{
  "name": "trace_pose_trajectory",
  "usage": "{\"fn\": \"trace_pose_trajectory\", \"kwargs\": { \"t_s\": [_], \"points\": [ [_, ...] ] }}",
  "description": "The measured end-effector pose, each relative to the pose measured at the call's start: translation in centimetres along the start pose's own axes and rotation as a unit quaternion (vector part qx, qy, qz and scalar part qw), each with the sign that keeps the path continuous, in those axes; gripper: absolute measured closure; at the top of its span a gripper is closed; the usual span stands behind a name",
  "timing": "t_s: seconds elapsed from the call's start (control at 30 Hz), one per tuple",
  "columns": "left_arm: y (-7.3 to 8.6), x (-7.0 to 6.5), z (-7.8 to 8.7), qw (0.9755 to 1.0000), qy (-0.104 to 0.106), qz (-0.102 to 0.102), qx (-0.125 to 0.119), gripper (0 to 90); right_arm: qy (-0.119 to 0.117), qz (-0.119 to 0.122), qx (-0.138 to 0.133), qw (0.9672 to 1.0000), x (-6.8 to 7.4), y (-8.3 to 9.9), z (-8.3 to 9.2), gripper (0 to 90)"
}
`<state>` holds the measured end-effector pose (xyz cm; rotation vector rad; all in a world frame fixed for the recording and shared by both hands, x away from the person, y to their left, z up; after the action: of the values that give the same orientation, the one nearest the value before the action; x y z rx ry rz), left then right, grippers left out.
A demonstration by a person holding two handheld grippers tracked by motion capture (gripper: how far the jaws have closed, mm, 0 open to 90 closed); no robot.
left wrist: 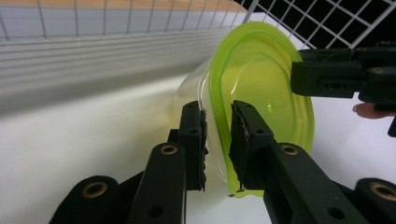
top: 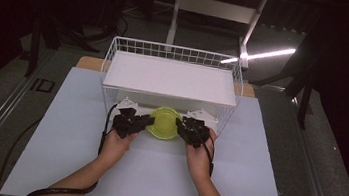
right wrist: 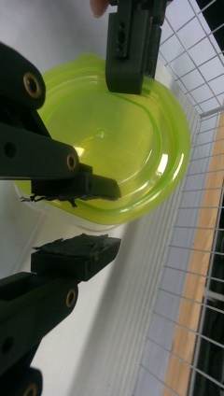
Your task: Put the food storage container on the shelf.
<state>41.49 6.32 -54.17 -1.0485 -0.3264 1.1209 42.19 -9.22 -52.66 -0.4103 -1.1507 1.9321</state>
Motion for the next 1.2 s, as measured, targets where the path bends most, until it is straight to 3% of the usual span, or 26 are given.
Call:
{"fn": "trace_pose_trajectory", "kwargs": {
  "t_s": [0.17, 0.27, 0.37, 0.5, 0.53, 0.57, 0.7, 0.77, 0.83, 0.87, 0.93, 0.97, 1.03, 1.2],
  "points": [
    [-0.4, 0.4, -0.5, 0.9998, -0.015, 0.013, -0.003, 71.1, 0.014, 0.006, -0.009, 0.9998, -0.5, -0.2, -0.2, 60.5],
    [-0.6, 0.9, -0.9, 0.9996, -0.020, 0.017, -0.012, 58.8, 0.024, 0.003, -0.013, 0.9996, -0.8, -0.2, -0.4, 56.8],
    [-0.9, 0.9, -1.2, 0.9994, -0.026, 0.018, -0.012, 58.4, 0.035, 0.018, -0.018, 0.9991, -1.4, -0.2, -0.7, 49.7],
    [-1.3, 0.7, -1.6, 0.9989, -0.037, 0.028, -0.006, 57.3, 0.049, 0.025, -0.016, 0.9984, -1.8, -0.5, -1.1, 48.5],
    [-1.4, 0.8, -1.7, 0.9992, -0.035, 0.015, -0.009, 56.8, 0.050, 0.026, -0.012, 0.9983, -1.8, -0.5, -1.2, 48.5],
    [-1.5, 0.8, -1.8, 0.9991, -0.038, 0.016, -0.009, 56.2, 0.053, 0.030, -0.012, 0.9981, -1.8, -0.6, -1.2, 48.3],
    [-1.8, 0.8, -1.7, 0.9990, -0.036, 0.021, -0.019, 53.1, 0.044, 0.024, -0.016, 0.9986, -1.4, -1.0, -1.0, 49.8],
    [-2.0, 0.6, -1.4, 0.9989, -0.025, 0.031, -0.025, 51.7, 0.039, 0.027, -0.018, 0.9987, -1.1, -1.2, -0.7, 49.4],
    [-2.1, 0.7, -1.1, 0.9990, -0.016, 0.028, -0.030, 51.7, 0.029, 0.022, -0.016, 0.9992, -0.9, -1.1, -0.5, 48.8],
    [-2.1, 0.7, -0.8, 0.9986, -0.022, 0.039, -0.029, 51.6, 0.025, 0.017, -0.017, 0.9994, -0.8, -1.0, -0.3, 48.8],
    [-2.0, 0.8, -0.5, 0.9990, -0.009, 0.032, -0.029, 50.9, 0.014, 0.006, -0.017, 0.9997, -0.4, -0.8, 0.0, 48.7],
    [-2.0, 0.7, -0.1, 0.9984, -0.012, 0.045, -0.032, 49.9, 0.008, 0.000, -0.020, 0.9998, -0.2, -0.7, 0.3, 48.8],
    [-2.0, 0.6, 0.3, 0.9987, -0.005, 0.036, -0.035, 49.9, -0.009, -0.014, -0.029, 0.9994, 0.4, -0.6, 0.8, 49.2],
    [-1.2, 0.7, 1.4, 0.9992, 0.001, 0.022, -0.034, 50.0, -0.012, 0.013, -0.027, 0.9995, 1.6, -0.4, 1.6, 50.4]
  ]
}}
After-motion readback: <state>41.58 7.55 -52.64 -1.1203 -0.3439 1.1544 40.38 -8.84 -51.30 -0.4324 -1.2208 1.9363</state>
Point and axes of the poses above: each handheld gripper's, and its own axes: z roughly backward along the jaws, y roughly out of its underside, x roughly to its left, the point moved 8 cm from there along -z, roughly forward along the jaws, and after that the axes turned 9 degrees about -y, right-handed, at the moved point
